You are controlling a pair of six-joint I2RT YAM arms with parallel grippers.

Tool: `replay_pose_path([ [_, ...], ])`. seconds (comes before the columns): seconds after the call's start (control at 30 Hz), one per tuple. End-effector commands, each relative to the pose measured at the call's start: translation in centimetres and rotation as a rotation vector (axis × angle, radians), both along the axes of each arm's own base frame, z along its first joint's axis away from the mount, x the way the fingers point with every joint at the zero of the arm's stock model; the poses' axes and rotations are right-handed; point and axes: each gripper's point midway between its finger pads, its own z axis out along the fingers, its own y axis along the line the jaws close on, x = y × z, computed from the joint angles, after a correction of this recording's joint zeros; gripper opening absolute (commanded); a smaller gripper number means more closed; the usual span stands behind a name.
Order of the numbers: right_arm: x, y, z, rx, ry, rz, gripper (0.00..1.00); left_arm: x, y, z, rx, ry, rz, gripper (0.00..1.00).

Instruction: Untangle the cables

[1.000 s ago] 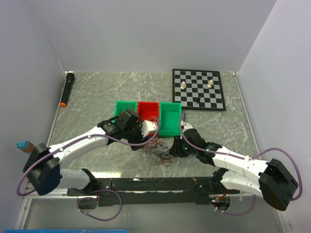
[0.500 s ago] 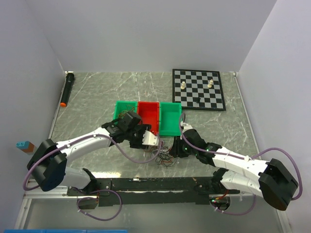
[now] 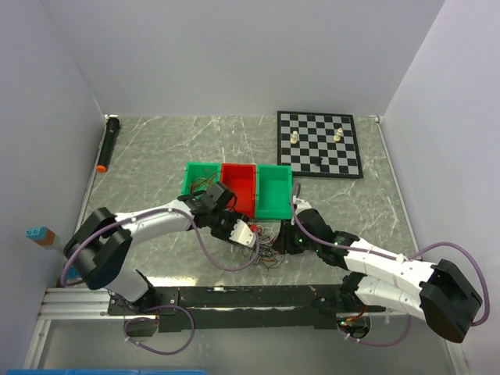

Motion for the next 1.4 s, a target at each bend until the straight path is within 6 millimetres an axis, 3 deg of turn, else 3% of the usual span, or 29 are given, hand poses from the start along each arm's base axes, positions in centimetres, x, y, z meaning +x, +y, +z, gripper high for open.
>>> replay_pose_path([
  [0.0, 0.0, 0.3, 0.9, 0.034, -0.029, 0.001, 0.41, 0.4, -1.7, 0.9, -0.020, 0.011, -0.073, 0.41],
  [0.23, 0.1, 0.4, 1.3, 0.041, -0.037, 0.002, 0.41, 0.2, -1.6, 1.2, 0.003, 0.003, -0.071, 0.01],
  [0.33, 0.5, 0.3, 2.1, 0.036, -0.061, 0.001, 0.42, -0.3, -1.2, 2.6, -0.002, 0.024, -0.035, 0.01],
  [0.4, 0.9, 0.2, 2.9, 0.027, -0.087, -0.001, 0.43, -0.6, -1.4, 4.6, -0.039, 0.012, -0.017, 0.01],
  [0.67, 1.8, 0.6, 6.6, 0.049, -0.196, 0.035, 0.62, -2.5, -2.4, 16.9, -0.260, -0.069, 0.066, 0.01],
  [0.9, 2.3, 3.2, 11.8, 0.120, -0.373, 0.145, 0.74, -4.5, -2.5, 24.1, -0.419, -0.143, 0.084, 0.01],
  [0.97, 1.9, 4.4, 12.9, 0.149, -0.411, 0.185, 0.75, -4.8, -2.6, 25.4, -0.455, -0.148, 0.096, 0.01],
  [1.13, 0.9, 7.2, 14.7, 0.237, -0.446, 0.255, 0.76, -5.4, -2.7, 26.4, -0.480, -0.139, 0.118, 0.01],
  [1.37, -1.1, 9.1, 11.9, 0.237, -0.326, 0.336, 0.75, -4.4, -2.3, 28.1, -0.513, -0.221, 0.163, 0.01],
])
